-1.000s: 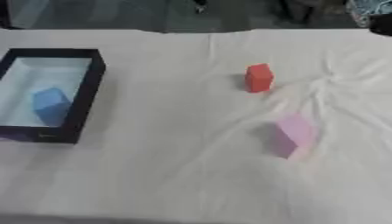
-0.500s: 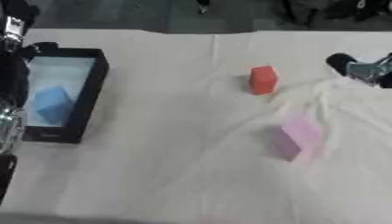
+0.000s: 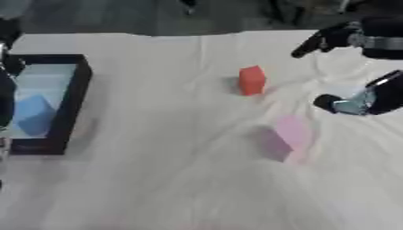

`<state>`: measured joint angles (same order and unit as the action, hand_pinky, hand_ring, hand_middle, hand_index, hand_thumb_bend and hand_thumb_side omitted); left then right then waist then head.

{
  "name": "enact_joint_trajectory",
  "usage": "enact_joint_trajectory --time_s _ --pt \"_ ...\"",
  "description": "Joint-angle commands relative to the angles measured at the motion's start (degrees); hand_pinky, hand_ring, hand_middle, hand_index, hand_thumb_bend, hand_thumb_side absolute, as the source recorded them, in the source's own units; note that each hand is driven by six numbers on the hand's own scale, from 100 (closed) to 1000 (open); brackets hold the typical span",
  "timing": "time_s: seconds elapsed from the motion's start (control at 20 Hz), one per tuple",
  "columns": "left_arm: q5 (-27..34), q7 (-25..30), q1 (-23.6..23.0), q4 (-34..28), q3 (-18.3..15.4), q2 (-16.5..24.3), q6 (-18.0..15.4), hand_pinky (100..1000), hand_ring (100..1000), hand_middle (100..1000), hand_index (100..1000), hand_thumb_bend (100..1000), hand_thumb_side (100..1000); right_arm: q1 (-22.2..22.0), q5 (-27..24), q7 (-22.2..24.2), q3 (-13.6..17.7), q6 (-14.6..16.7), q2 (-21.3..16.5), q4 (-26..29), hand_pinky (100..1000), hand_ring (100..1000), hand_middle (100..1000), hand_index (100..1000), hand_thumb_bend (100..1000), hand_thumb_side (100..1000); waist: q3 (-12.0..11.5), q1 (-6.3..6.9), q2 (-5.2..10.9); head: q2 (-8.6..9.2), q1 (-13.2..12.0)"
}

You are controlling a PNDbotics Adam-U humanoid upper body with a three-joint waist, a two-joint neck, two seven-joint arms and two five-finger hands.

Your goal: Pick up the objects with one hand, pass them to the other hand, and then place them into the box on the other side of the table.

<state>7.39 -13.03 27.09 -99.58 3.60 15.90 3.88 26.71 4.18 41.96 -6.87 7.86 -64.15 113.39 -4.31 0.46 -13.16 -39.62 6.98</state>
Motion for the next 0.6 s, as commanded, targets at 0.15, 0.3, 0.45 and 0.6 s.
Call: enact_joint_trajectory --time_s 0.15,0.3,0.45,0.6 --pt "1.21 0.83 0.8 -1.09 0.15 1.32 -0.05 672 1000 894 826 384 737 0.87 -2.23 2.99 -0.5 1.32 -2.79 -0.95 902 939 869 927 347 263 -0.16 -0.86 -0.06 0.54 4.1" --pt "1.47 0.78 0.92 -1.3 0.17 1.41 0.06 669 1000 897 829 382 738 0.85 -2.14 3.81 -0.98 1.8 -2.8 -1.11 907 938 877 932 373 246 -0.25 -0.81 -0.13 0.56 4.44" --pt "1.7 0.67 0.97 -1.42 0.09 1.59 0.08 666 1000 900 831 382 737 0.5 -1.12 4.04 -1.34 2.38 -2.94 -0.81 909 932 873 928 409 224 -0.33 -0.74 -0.16 0.48 4.13" --pt "1.86 0.51 1.01 -1.44 0.05 1.75 0.24 665 1000 898 829 381 738 -0.1 0.91 3.52 -1.93 3.44 -3.42 0.31 910 925 876 925 469 199 -0.43 -0.69 -0.19 0.32 3.51"
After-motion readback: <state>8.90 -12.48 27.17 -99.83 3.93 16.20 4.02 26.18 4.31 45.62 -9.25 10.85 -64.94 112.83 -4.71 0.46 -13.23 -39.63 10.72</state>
